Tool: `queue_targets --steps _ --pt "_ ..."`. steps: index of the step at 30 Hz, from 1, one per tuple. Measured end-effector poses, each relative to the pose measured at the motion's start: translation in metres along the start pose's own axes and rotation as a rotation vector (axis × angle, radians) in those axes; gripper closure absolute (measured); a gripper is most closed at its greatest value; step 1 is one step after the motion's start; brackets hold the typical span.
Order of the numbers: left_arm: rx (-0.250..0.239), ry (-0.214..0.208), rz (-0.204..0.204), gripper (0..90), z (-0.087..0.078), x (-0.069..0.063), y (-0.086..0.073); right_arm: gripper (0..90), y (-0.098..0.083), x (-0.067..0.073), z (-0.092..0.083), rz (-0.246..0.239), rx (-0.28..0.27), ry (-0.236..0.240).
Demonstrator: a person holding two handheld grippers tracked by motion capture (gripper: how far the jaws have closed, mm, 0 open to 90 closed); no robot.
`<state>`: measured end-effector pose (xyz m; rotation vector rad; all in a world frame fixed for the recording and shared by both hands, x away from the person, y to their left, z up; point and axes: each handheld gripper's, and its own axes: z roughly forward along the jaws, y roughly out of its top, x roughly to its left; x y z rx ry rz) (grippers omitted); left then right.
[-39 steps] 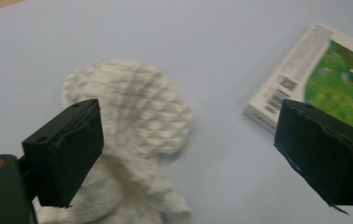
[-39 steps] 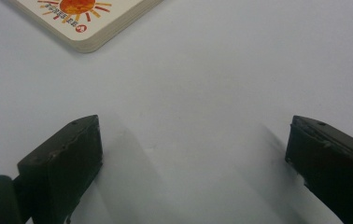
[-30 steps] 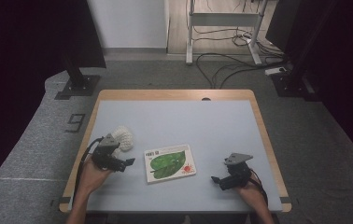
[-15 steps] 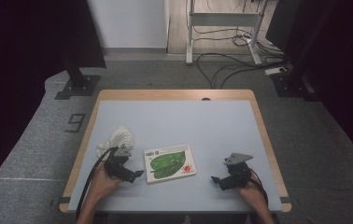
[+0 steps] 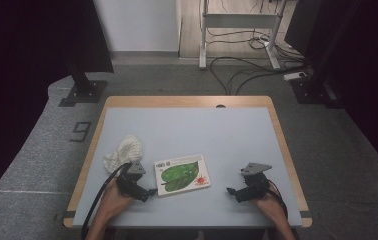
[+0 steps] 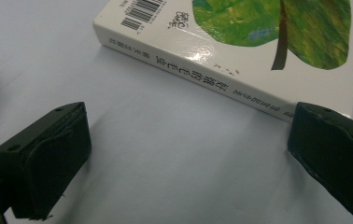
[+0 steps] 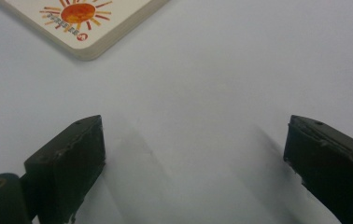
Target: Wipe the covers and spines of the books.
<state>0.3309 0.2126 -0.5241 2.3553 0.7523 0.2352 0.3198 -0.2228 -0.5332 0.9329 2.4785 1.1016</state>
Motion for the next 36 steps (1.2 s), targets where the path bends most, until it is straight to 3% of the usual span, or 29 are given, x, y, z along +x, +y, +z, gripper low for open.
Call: queue_targets --steps 13,24,36 --pt "-0.032 -0.015 0.026 0.0 0.009 -0.015 0.006 1.3 0.030 -0.003 0.007 -0.023 -0.022 0.009" --pt "-0.034 -0.032 0.047 0.0 0.021 -0.028 0.018 0.8 0.055 -0.003 0.030 -0.030 -0.015 0.069" --pt "-0.035 -0.033 0.043 0.0 0.022 -0.028 0.018 1.4 0.080 -0.003 0.061 -0.042 0.016 0.098"
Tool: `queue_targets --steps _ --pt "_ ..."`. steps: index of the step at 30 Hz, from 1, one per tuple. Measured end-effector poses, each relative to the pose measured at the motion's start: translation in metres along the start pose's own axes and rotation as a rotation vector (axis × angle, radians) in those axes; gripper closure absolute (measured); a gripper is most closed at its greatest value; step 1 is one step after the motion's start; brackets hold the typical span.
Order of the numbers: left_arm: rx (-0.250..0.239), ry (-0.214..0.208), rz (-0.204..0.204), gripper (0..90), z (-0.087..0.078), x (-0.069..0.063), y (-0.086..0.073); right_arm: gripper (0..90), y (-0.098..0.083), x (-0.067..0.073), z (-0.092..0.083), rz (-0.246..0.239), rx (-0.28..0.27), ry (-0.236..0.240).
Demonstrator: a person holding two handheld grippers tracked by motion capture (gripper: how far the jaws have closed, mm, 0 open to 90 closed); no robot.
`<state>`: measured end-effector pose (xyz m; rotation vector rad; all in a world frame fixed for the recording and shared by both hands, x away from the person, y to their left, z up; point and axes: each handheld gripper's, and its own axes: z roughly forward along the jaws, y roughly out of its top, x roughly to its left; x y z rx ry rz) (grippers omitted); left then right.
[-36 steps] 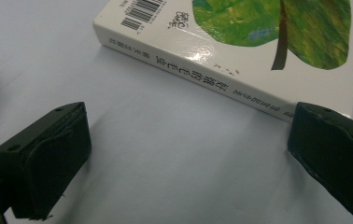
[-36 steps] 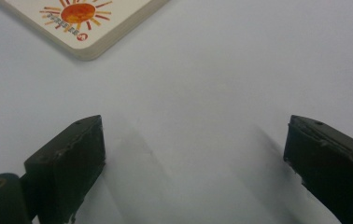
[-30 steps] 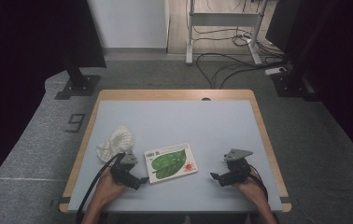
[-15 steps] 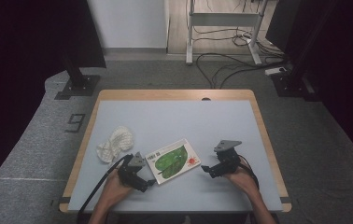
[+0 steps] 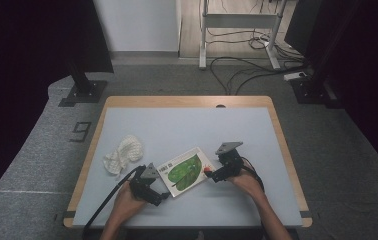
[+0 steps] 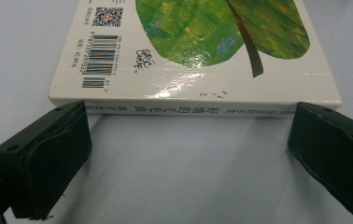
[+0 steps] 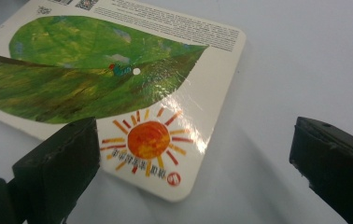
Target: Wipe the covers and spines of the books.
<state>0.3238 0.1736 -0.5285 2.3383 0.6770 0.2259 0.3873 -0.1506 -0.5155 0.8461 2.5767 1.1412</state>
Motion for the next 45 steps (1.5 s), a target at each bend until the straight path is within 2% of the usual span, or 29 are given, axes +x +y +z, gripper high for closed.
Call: queue_targets --steps 13,19,22,26,29,34,39,45 --pt "-0.001 0.001 0.000 0.0 0.000 0.000 0.000 1.4 0.023 0.001 0.036 -0.011 0.032 0.049" --pt "-0.001 0.001 0.000 0.0 0.000 0.000 0.000 0.7 0.033 0.001 0.049 0.012 0.035 0.084" --pt "-0.002 0.001 0.000 0.0 0.000 0.000 0.000 0.0 0.036 -0.003 0.055 0.042 0.034 0.105" --pt "-0.001 0.002 -0.001 0.0 0.000 0.000 0.000 0.0 0.039 -0.006 0.060 0.064 0.020 0.111" --pt "-0.001 0.001 -0.001 0.0 0.000 0.000 0.000 0.0 0.040 -0.009 0.060 0.119 0.007 0.138" --pt "-0.001 0.001 -0.001 0.0 0.000 0.000 0.000 0.0 0.042 -0.009 0.058 0.118 -0.003 0.141" --pt "-0.001 0.001 -0.001 0.0 0.000 0.000 0.000 0.0 0.049 -0.008 0.043 0.148 -0.075 0.152" --pt "-0.001 0.001 -0.001 0.0 0.000 0.000 0.000 0.4 0.054 -0.001 0.026 0.147 -0.095 0.147"
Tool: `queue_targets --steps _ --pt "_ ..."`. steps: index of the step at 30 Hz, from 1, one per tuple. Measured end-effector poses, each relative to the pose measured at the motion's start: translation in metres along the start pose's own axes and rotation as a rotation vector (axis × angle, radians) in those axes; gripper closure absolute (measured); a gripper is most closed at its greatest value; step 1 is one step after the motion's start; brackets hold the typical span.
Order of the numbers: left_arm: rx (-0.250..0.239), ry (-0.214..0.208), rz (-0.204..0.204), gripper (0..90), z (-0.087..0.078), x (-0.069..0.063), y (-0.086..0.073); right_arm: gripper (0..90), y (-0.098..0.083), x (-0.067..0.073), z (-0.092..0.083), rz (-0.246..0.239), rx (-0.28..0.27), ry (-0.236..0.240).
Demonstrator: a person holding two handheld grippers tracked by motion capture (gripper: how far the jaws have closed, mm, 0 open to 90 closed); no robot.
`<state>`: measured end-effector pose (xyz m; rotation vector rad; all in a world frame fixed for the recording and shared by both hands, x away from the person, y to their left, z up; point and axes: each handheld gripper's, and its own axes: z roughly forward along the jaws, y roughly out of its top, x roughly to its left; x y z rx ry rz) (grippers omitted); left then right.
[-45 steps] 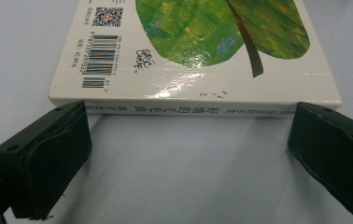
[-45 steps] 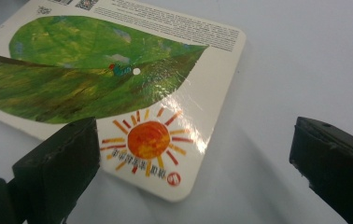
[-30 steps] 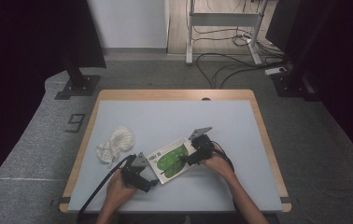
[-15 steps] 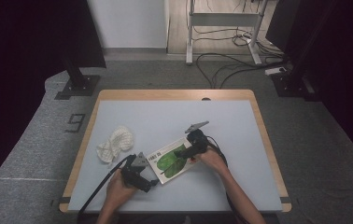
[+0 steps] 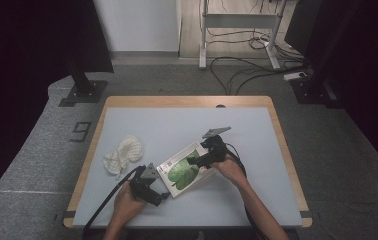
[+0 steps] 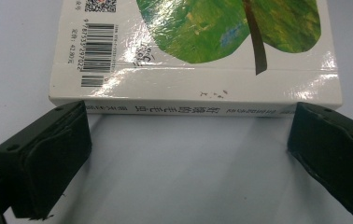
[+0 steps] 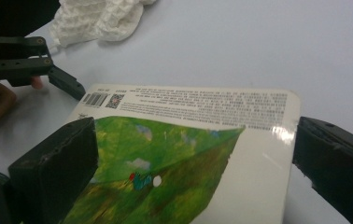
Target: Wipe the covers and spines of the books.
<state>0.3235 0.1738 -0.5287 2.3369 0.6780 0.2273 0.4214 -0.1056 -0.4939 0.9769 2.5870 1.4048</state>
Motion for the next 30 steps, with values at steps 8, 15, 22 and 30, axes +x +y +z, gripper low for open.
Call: queue_targets --steps 8,15,22,30 --pt "-0.001 -0.001 -0.001 0.0 0.000 0.000 0.000 6.8 0.000 0.014 -0.007 -0.046 0.019 0.024" --pt "0.000 0.000 0.001 0.0 0.000 0.000 0.000 12.8 0.004 0.008 -0.010 -0.095 0.059 0.021" --pt "0.001 0.000 0.002 0.0 0.000 0.000 0.000 19.0 0.008 0.000 -0.016 -0.155 0.125 0.084" --pt "0.002 0.003 0.005 0.0 0.000 -0.001 0.000 33.4 0.005 -0.003 -0.025 -0.186 0.166 0.098"
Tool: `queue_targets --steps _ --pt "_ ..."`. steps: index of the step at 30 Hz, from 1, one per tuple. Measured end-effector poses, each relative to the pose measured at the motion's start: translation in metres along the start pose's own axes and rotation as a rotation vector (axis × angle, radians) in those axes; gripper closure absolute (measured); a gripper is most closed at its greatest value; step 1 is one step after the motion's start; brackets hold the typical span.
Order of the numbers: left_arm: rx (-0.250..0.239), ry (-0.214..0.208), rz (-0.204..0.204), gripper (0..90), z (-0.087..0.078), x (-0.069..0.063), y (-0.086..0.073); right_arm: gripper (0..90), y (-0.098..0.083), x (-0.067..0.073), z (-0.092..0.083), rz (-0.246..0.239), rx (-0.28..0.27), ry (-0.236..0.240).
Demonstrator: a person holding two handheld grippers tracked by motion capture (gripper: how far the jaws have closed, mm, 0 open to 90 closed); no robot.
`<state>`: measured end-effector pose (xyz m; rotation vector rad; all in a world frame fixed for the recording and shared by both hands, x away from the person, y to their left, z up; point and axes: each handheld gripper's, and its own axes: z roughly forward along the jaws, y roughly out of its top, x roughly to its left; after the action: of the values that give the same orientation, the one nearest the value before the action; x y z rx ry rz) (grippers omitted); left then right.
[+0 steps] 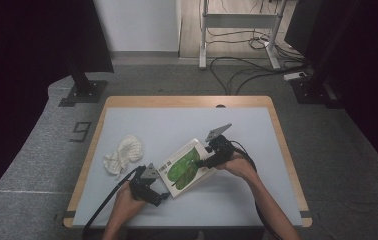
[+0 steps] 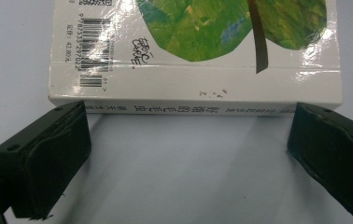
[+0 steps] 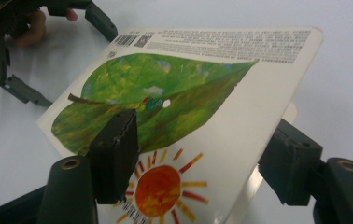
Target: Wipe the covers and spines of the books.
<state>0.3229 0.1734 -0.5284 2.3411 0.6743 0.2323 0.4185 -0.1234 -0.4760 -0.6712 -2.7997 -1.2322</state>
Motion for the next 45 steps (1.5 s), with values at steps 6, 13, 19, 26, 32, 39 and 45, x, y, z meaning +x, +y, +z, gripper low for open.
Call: queue_targets --steps 6,13,19,26,32,39,45 --pt "-0.001 0.000 0.000 0.0 0.000 0.000 0.000 41.1 -0.005 0.003 -0.006 -0.013 -0.007 -0.007" --pt "0.000 0.005 -0.004 0.0 0.000 -0.001 0.000 48.9 -0.009 0.005 -0.011 -0.019 -0.020 -0.016" --pt "0.020 0.008 -0.030 0.0 -0.003 0.000 0.001 51.8 -0.014 0.007 -0.014 -0.030 -0.026 -0.029" --pt "0.028 0.007 -0.068 0.0 -0.008 0.003 0.002 53.4 -0.020 0.012 -0.015 -0.045 -0.020 -0.058" --pt "-0.003 -0.008 -0.113 0.0 -0.013 0.006 0.004 56.3 -0.028 0.013 -0.018 -0.040 -0.031 -0.057" --pt "-0.025 -0.025 -0.152 0.0 -0.015 0.009 0.007 59.9 -0.034 0.017 -0.025 -0.044 -0.041 -0.060" --pt "-0.011 -0.035 -0.144 0.0 -0.015 0.006 0.015 61.2 -0.040 0.018 -0.027 -0.041 -0.044 -0.063"
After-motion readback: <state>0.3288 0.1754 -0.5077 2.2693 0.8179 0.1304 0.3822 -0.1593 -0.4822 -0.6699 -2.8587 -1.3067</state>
